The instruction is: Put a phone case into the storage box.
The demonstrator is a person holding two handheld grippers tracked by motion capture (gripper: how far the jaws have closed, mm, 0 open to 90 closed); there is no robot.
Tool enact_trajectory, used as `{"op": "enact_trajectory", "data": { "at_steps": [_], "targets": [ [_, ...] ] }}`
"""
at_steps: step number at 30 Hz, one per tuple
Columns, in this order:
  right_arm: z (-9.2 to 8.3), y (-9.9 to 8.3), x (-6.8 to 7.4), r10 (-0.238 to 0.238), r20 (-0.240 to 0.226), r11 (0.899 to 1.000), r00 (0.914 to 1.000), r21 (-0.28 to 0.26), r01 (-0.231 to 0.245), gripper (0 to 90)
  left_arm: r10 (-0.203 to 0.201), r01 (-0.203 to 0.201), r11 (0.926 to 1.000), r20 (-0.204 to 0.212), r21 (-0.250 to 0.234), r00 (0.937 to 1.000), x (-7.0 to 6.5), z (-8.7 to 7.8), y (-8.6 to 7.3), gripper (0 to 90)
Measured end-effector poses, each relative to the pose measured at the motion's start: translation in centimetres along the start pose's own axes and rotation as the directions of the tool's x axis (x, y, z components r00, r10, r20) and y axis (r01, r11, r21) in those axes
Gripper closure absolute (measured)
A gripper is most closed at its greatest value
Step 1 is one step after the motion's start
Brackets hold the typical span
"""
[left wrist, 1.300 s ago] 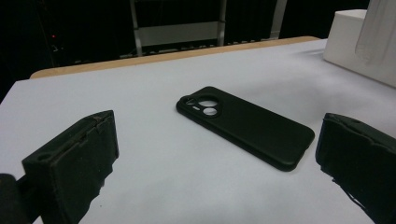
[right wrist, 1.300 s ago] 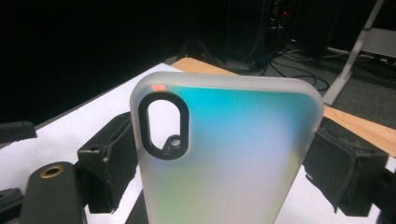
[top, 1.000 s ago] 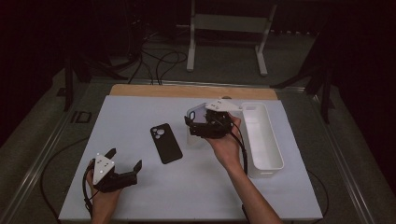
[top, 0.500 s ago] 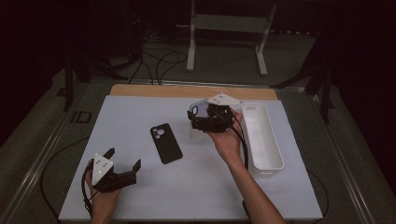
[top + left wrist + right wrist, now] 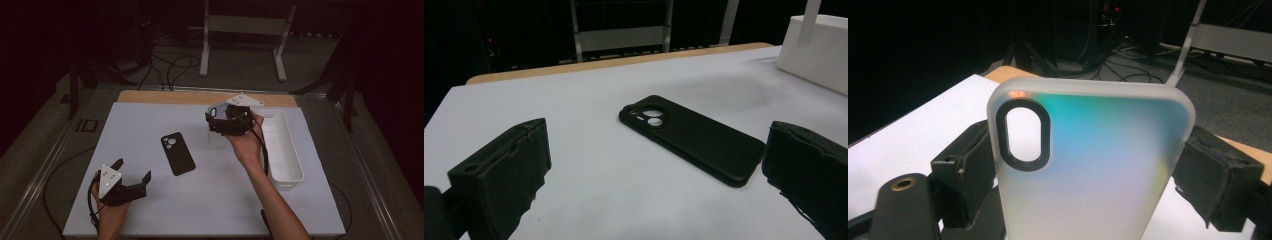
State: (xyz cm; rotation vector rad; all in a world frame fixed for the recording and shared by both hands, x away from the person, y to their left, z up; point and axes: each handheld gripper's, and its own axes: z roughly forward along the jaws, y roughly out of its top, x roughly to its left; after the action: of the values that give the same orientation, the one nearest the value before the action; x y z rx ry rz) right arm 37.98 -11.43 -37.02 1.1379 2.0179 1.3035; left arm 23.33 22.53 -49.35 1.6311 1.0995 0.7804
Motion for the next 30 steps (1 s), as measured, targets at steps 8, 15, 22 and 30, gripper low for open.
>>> {"op": "enact_trajectory", "data": {
  "at_steps": [8, 15, 22, 30],
  "targets": [
    [-0.1, 0.6, -1.0, 0.015, 0.022, 1.000, 0.9996, -0.001, -0.015, 16.4, 0.000, 0.000, 1.0000, -0.001, 0.001, 1.0000, 0.0, 0.0, 0.0, 0.0],
    [0.0, 1.1, -2.1, 0.023, 0.047, 1.000, 0.9986, 0.001, -0.023, 16.4, 0.002, -0.002, 1.0000, 0.000, 0.005, 1.0000, 0.0, 0.0, 0.0, 0.0],
    [0.2, 1.3, -3.7, 0.059, 0.080, 0.998, 0.9950, 0.005, -0.060, 16.4, 0.002, -0.002, 1.0000, 0.001, 0.007, 1.0000, 0.0, 0.0, 0.0, 0.0],
    [0.1, 1.4, -5.2, 0.078, 0.113, 0.997, 0.9905, 0.004, -0.079, 16.4, 0.003, -0.003, 1.0000, 0.002, 0.009, 1.0000, 0.0, 0.1, 0.0, 0.0]
  ]
}}
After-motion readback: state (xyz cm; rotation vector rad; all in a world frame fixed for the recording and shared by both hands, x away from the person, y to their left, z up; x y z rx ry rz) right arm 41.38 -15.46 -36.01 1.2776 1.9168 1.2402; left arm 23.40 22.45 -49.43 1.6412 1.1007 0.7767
